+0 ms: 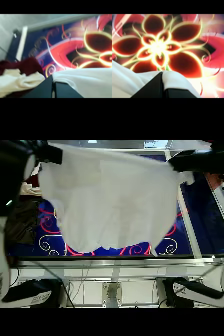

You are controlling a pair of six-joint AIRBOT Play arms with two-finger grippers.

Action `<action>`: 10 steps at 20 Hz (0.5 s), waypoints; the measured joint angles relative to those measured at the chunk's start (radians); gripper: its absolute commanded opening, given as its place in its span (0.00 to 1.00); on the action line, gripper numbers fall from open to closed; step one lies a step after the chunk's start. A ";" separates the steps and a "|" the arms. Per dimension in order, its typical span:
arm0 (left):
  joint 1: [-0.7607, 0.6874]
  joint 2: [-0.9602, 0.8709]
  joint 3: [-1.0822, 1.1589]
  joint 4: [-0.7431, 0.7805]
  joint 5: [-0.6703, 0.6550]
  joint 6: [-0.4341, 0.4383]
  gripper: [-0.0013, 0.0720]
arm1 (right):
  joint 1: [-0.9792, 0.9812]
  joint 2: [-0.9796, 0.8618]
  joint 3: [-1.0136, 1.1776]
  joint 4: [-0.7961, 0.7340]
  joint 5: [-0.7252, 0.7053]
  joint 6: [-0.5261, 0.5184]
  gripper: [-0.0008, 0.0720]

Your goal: Fold the shirts.

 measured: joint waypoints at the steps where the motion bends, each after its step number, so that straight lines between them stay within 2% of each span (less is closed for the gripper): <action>1: 0.063 -0.063 -0.003 -0.052 0.029 0.012 0.04 | 0.000 -0.076 -0.010 0.009 -0.042 -0.002 0.04; 3: 0.156 -0.192 -0.005 -0.117 0.101 0.020 0.07 | 0.001 -0.237 -0.024 0.060 -0.147 -0.006 0.05; 4: 0.185 -0.251 -0.006 -0.135 0.134 0.021 0.27 | 0.001 -0.299 -0.027 0.087 -0.196 -0.008 0.15; 5: 0.211 -0.306 -0.006 -0.123 0.160 0.021 0.67 | -0.002 -0.370 -0.031 0.114 -0.272 -0.011 0.45; 6: 0.227 -0.349 -0.006 -0.134 0.212 0.016 0.93 | -0.004 -0.423 -0.033 0.171 -0.329 -0.010 0.59; 8: 0.238 -0.402 0.002 -0.183 0.313 -0.003 0.91 | -0.001 -0.496 -0.034 0.276 -0.415 -0.011 0.59; 10: 0.253 -0.417 0.048 -0.153 0.365 -0.037 0.91 | -0.010 -0.528 -0.022 0.318 -0.460 -0.016 0.59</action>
